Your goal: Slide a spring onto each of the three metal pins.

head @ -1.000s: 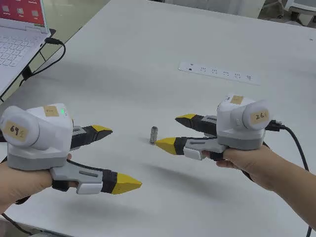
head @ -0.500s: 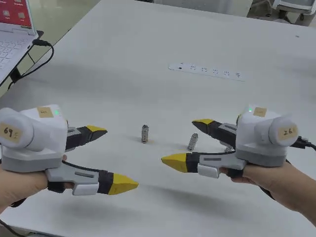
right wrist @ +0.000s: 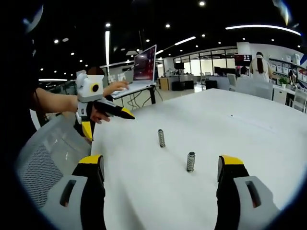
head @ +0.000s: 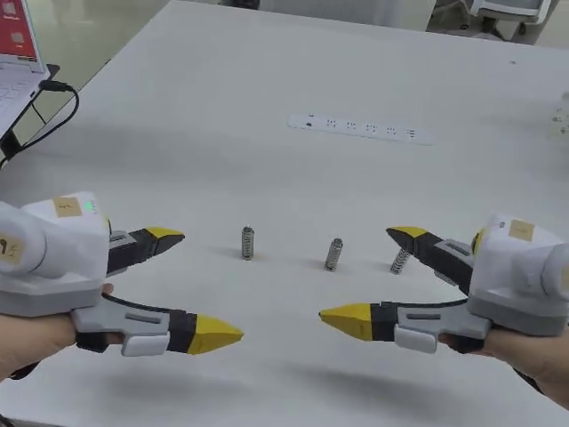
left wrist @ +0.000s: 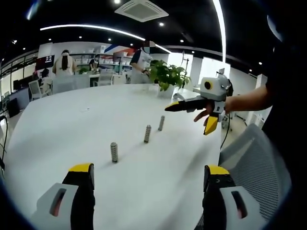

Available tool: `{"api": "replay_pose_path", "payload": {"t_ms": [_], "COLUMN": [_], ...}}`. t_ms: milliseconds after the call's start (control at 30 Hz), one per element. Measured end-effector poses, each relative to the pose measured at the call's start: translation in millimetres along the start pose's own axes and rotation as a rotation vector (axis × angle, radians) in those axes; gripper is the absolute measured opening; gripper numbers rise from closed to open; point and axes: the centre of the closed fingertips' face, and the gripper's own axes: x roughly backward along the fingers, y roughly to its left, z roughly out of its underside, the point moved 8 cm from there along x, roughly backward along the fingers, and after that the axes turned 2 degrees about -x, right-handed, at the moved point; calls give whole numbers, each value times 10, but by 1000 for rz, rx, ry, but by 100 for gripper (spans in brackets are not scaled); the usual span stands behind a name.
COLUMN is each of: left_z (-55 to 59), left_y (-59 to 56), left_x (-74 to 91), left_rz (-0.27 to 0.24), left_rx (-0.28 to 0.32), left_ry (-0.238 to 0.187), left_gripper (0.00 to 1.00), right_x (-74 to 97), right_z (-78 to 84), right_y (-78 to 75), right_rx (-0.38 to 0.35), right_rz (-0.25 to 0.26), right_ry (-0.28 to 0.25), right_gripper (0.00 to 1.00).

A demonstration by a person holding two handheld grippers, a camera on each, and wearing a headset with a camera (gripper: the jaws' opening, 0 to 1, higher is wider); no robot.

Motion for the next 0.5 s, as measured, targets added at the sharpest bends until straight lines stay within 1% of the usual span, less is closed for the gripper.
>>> {"api": "replay_pose_path", "payload": {"t_ms": [33, 133, 233, 400, 500], "left_z": [-2, -8, -12, -2, 3], "left_y": [0, 0, -6, -16, -14], "left_x": [-1, -3, -7, -7, 11], "left_rz": [1, 2, 3, 3, 0], "left_rx": [-2, -5, -7, -14, -13], "left_ry": [-2, -6, -9, -5, -5], "left_gripper": [93, 94, 95, 96, 98], "right_x": [15, 138, 245, 397, 475], "right_z": [9, 77, 139, 193, 209], "right_y": [0, 17, -2, -51, -72], "right_rx": [1, -2, -18, -40, -40], "right_rz": [1, 16, 41, 80, 98], "right_ry": [3, 17, 21, 15, 11], "right_gripper": [99, 99, 99, 99, 99]}}
